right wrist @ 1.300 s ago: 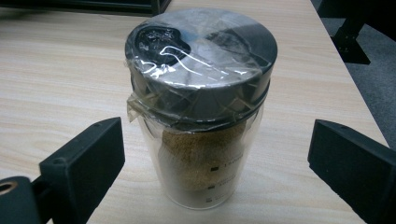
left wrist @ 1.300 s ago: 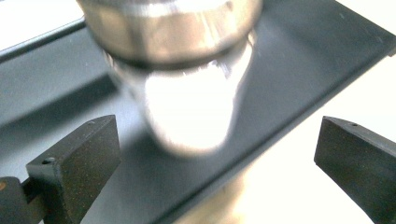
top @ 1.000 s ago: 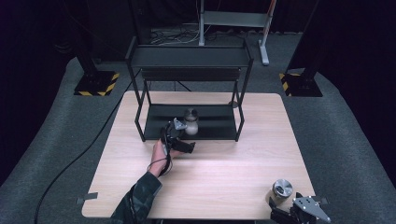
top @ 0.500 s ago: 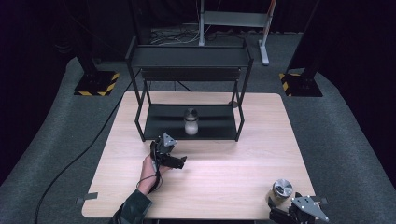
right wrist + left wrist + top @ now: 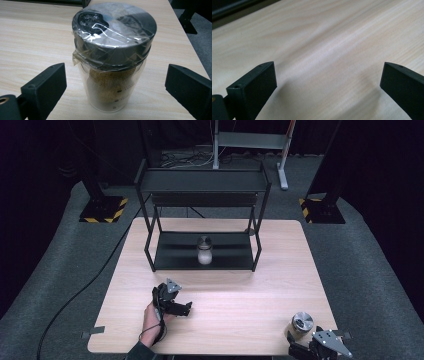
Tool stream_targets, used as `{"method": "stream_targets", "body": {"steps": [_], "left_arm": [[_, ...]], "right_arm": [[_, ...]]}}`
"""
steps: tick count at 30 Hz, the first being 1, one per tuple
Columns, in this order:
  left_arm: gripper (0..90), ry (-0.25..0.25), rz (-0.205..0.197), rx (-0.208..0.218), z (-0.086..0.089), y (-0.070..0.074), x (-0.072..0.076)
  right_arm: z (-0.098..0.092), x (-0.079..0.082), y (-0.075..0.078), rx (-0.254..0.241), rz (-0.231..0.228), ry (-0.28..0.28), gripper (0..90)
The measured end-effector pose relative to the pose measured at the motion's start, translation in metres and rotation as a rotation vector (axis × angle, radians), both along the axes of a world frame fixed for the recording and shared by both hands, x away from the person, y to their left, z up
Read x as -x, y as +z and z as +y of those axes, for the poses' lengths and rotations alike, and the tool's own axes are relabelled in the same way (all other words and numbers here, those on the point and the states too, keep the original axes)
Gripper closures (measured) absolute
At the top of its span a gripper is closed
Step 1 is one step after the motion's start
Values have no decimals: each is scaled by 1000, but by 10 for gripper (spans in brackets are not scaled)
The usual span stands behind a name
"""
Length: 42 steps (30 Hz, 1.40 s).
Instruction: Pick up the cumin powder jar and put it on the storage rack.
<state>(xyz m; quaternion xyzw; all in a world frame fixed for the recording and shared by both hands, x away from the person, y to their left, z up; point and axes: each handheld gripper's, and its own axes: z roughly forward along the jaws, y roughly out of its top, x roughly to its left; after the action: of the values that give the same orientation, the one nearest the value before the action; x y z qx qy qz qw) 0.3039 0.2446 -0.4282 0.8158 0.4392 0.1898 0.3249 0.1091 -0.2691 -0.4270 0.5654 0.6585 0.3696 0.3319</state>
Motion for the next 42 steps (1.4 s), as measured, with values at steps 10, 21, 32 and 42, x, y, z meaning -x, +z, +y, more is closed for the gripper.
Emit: {"method": "stream_targets", "body": {"steps": [10, 21, 32, 42], "left_arm": [[1, 41, -8, -4, -1, -2, 15], [2, 50, -17, 38, 6, -9, 19], [2, 47, -39, 22, 2, -10, 23], [2, 43, -24, 34, 4, -10, 20]], "right_arm": [[-1, 1, 2, -1, -3, 4, 25], [-1, 1, 5, 20, -8, 0, 25], [-7, -18, 0, 13, -6, 29, 4], [-15, -26, -5, -10, -3, 61, 128]]}}
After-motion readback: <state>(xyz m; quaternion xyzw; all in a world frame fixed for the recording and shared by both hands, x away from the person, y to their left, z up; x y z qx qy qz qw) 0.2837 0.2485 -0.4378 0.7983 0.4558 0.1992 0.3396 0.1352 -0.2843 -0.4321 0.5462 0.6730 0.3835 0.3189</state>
